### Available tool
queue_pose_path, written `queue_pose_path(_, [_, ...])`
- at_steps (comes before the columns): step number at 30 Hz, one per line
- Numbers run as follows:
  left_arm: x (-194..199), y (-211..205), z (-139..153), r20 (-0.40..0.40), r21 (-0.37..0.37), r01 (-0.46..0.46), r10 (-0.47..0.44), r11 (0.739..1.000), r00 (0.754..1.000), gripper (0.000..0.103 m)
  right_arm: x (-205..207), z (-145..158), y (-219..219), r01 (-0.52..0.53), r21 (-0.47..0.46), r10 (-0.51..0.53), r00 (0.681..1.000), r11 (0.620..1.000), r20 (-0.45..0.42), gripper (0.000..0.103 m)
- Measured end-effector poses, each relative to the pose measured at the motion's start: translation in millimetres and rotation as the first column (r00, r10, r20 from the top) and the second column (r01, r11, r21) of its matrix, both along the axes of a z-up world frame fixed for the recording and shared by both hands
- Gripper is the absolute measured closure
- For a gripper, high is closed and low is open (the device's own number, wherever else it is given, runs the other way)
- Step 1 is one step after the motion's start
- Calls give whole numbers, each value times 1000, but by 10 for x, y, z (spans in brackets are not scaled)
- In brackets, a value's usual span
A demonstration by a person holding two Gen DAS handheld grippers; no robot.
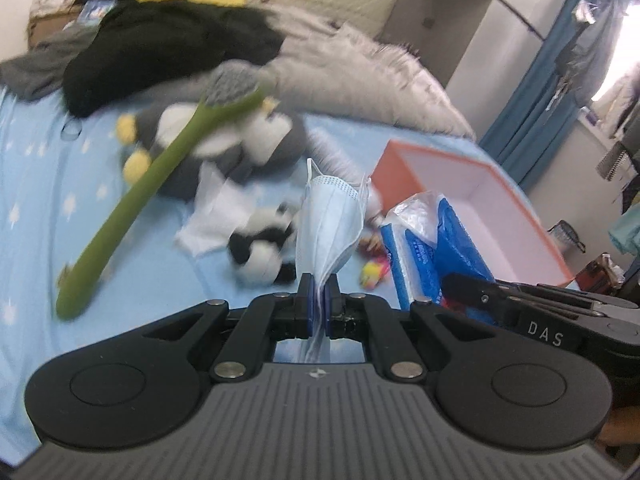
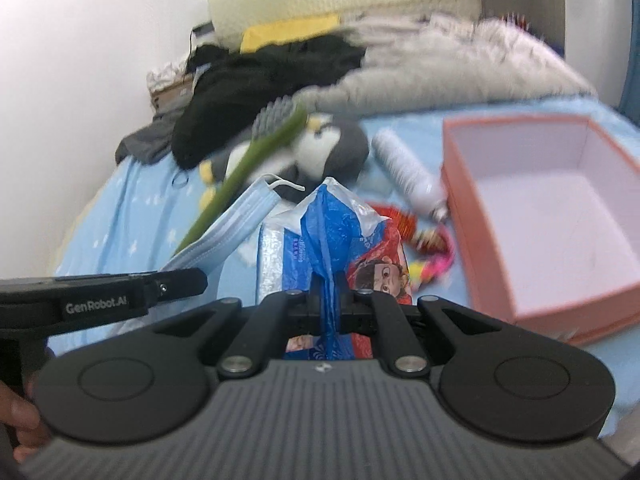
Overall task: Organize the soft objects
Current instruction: 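Lift the mask with the left tool while the right tool carries the snack bag into the pink box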
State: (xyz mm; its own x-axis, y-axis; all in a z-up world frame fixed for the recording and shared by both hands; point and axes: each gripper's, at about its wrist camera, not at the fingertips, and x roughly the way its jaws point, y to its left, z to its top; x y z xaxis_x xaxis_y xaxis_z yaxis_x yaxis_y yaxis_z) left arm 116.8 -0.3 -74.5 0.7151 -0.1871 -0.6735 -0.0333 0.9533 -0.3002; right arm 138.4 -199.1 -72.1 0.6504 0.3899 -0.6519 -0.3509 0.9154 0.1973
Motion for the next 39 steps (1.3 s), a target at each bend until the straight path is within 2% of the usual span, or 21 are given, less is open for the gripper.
queue_pose_path(6, [305, -197, 396, 68, -20, 47, -45, 999, 997, 97, 138, 382, -220, 52, 3, -52, 993, 999, 110, 95])
queue_pose_path(14, [790, -670, 808, 138, -30, 133, -128, 991, 982, 97, 380, 801, -602, 130, -19, -123, 965, 991, 230, 95])
queue_pose_path(17, [1011, -879, 860, 127, -43, 172, -165, 984, 978, 97, 506, 869, -796, 165, -8, -158, 958, 986, 238, 95])
queue_pose_path(21, [1333, -1221, 865, 106, -41, 225, -220, 973, 970, 97, 721, 849, -1067, 208, 3, -204, 958, 978, 200, 95])
queue_pose_path(27, [1864, -1700, 649, 33, -41, 288, -287, 957, 957, 97, 1030, 667, -1440, 270, -24, -265, 957, 963, 118, 95])
queue_pose_path(39, [2782, -2422, -213, -163, -27, 369, -368, 929, 915, 97, 1680, -131, -1949, 315, -86, -321, 945, 945, -68, 95])
